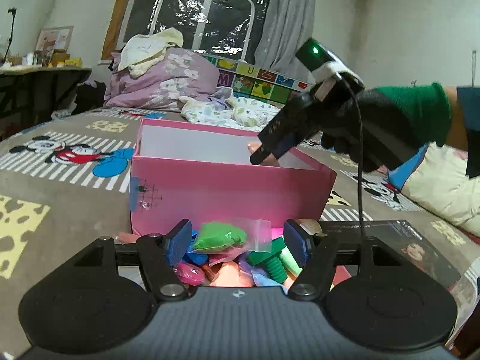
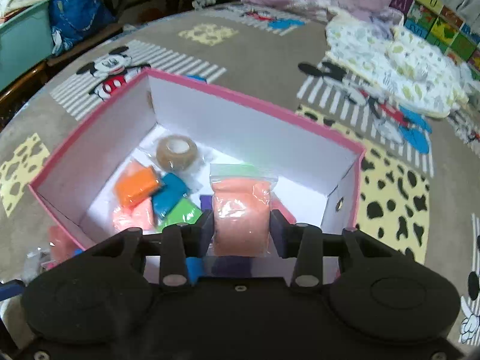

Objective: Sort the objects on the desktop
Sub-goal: 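Open the right tool to drop the pink packet into the box, then move the right tool to the black photo album beside the box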

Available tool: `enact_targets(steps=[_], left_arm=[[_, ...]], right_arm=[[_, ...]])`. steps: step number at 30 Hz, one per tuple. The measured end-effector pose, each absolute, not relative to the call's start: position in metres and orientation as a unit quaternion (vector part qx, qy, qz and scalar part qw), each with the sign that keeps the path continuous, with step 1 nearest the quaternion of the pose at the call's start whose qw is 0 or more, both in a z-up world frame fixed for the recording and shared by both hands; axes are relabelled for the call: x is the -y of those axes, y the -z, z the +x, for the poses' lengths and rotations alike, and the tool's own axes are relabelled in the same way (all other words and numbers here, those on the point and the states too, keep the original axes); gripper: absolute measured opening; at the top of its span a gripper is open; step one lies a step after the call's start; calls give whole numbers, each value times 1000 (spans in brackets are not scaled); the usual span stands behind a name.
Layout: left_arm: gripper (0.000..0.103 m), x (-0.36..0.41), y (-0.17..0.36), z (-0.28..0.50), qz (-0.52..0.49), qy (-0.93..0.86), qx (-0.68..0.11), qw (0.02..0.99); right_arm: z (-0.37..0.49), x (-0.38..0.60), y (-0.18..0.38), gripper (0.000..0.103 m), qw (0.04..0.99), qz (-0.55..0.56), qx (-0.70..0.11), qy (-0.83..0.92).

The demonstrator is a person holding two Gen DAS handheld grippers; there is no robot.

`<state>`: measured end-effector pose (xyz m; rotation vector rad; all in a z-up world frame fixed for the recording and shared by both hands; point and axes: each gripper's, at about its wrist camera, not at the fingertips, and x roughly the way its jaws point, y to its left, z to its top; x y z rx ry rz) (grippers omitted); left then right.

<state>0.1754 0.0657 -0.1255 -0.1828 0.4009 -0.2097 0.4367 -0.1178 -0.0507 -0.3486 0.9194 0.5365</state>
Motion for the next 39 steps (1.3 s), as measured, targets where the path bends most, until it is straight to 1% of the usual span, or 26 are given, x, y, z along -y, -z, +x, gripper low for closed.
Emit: enact_targets(steps=[9, 18, 19, 20, 27, 28, 29, 31, 34, 39], left_arm=[[66, -65, 131, 185, -105, 107, -208, 967], [66, -68, 134, 184, -104, 98, -215, 966], [66, -69, 134, 184, -103, 97, -215, 966], [66, -70, 134, 184, -103, 95, -216, 966], [66, -73, 133, 180, -96, 92, -217, 967], [66, -73, 132, 179, -95, 93, -217, 967], [66, -73, 132, 178, -95, 92, -218, 967], [66, -74, 132, 177, -97, 91, -219, 967], [67, -75, 130, 174, -95, 88, -220, 967], [66, -74, 131, 175, -87, 81, -231, 966]], right_arm=[[452, 117, 79, 40, 829, -182, -472, -238], [462, 113, 90, 40, 825, -192, -485, -215], [463, 113, 91, 42, 825, -192, -486, -213], [463, 113, 91, 47, 825, -190, -487, -213], [456, 113, 80, 60, 835, -163, -480, -213], [453, 112, 77, 71, 838, -169, -475, -208], [449, 111, 73, 78, 843, -178, -466, -200], [441, 111, 65, 79, 852, -190, -449, -190], [429, 114, 56, 83, 861, -201, -433, -175], [403, 118, 44, 84, 867, -224, -415, -158]])
